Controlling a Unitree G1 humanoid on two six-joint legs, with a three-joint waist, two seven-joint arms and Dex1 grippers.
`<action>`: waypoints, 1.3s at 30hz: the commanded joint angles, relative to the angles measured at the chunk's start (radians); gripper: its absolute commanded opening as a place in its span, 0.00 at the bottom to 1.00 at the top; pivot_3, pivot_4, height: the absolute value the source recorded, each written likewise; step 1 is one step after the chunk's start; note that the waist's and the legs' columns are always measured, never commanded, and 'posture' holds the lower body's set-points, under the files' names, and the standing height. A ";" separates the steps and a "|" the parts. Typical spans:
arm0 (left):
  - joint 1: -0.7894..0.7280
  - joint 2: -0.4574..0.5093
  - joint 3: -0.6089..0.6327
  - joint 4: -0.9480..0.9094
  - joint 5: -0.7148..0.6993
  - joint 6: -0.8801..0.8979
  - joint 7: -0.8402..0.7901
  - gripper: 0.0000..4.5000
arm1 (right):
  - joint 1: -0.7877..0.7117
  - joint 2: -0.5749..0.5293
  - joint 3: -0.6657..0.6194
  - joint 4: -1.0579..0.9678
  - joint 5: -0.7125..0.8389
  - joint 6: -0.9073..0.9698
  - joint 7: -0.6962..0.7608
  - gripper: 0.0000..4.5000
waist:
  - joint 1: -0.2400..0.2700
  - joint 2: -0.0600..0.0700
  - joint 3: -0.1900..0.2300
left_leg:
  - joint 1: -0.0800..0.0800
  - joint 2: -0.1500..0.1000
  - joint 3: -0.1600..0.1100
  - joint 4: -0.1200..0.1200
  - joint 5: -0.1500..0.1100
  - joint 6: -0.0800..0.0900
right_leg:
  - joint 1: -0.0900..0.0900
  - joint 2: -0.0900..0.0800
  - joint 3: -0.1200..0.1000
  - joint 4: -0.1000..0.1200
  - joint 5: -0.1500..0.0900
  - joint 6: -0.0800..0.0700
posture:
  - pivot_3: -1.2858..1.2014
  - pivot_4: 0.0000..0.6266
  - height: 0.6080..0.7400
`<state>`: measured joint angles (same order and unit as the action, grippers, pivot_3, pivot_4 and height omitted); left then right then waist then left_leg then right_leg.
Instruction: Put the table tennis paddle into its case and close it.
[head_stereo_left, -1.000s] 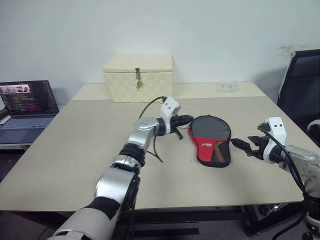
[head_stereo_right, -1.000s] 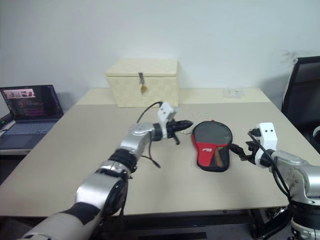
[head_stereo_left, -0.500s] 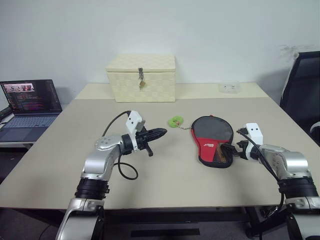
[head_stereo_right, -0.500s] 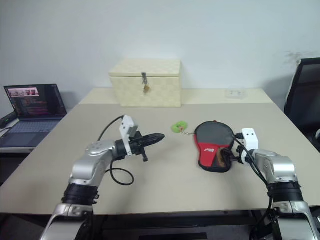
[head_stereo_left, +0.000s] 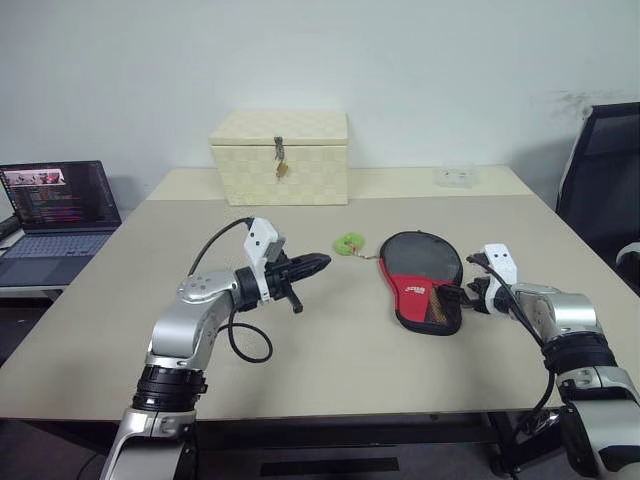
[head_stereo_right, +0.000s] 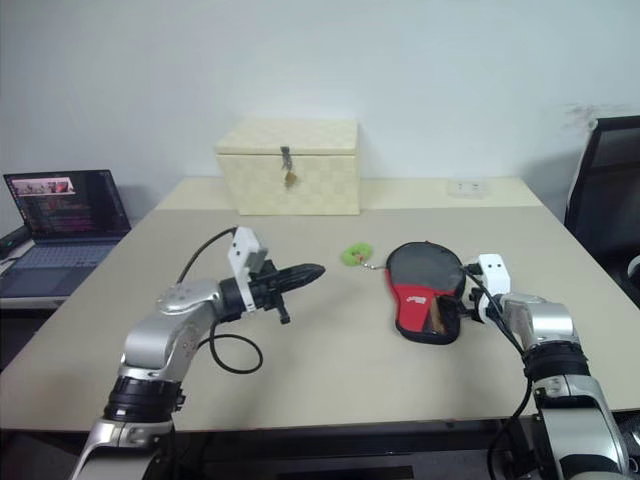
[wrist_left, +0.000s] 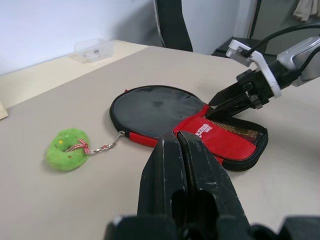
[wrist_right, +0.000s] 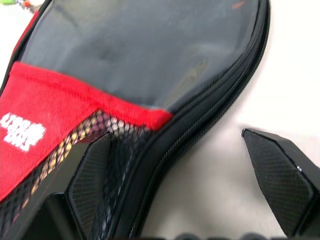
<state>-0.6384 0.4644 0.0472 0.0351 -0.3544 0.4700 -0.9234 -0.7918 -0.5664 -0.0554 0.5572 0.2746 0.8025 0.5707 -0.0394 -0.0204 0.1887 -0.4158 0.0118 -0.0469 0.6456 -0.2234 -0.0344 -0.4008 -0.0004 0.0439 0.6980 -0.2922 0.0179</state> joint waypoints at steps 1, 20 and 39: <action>-0.005 0.013 0.009 -0.049 -0.023 -0.003 0.008 0.02 | 0.040 0.006 0.019 -0.027 -0.003 0.059 0.024 1.00 | 0.000 0.000 0.000 | 0.000 0.000 0.000 0.000 0.000 0.000 | 0.000 0.000 0.000 0.000 0.000 0.000 | 0.52 0.24 1.00; 0.083 0.088 0.031 -0.150 -0.126 0.077 -0.067 0.00 | -0.060 0.146 0.025 0.062 0.007 0.062 0.109 0.00 | -0.032 -0.002 -0.001 | 0.017 0.001 0.000 -0.002 0.000 0.000 | 0.015 0.002 0.003 -0.001 0.000 0.000 | 0.52 0.24 1.00; 0.247 0.244 0.034 -0.342 -0.333 0.217 -0.190 0.00 | 0.102 0.280 0.097 -0.462 0.139 0.402 0.143 0.00 | -0.047 -0.001 0.000 | 0.015 0.004 -0.004 -0.006 -0.001 0.000 | 0.012 0.003 0.003 -0.002 -0.002 -0.003 | 0.52 0.24 1.00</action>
<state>-0.3970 0.6892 0.0570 -0.2608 -0.6590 0.6811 -1.0975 -0.7066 -0.2978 0.0321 0.1865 0.3571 1.1544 0.7092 -0.0863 -0.0213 0.1884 -0.4010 0.0150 -0.0504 0.6392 -0.2239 -0.0346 -0.3891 0.0027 0.0465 0.6959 -0.2946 0.0149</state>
